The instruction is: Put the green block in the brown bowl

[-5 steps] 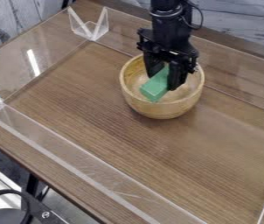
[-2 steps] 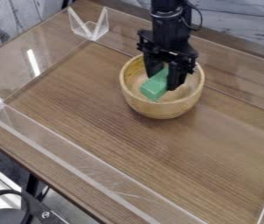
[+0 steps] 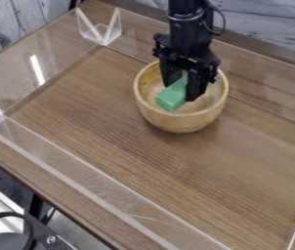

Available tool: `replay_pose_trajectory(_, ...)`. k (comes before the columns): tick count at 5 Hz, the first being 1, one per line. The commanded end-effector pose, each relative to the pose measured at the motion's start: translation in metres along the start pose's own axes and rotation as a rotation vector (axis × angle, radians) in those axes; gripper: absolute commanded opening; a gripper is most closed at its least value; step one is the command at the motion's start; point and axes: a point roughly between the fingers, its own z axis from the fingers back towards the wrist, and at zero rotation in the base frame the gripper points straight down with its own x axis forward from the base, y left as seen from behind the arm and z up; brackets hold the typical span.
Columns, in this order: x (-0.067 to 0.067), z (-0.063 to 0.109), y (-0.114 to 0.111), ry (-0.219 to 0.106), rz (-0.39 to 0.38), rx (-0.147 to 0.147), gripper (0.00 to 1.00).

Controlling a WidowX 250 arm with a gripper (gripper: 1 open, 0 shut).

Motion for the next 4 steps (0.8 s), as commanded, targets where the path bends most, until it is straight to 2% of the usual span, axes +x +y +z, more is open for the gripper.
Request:
replay_pose_trajectory(1,0.0102,0.0179,0.0049,-0.057,0.001,0.019,0.00)
replay_pose_trajectory(4,0.0107,0.0174,0.0062,-0.047,0.003,0.016,0.00)
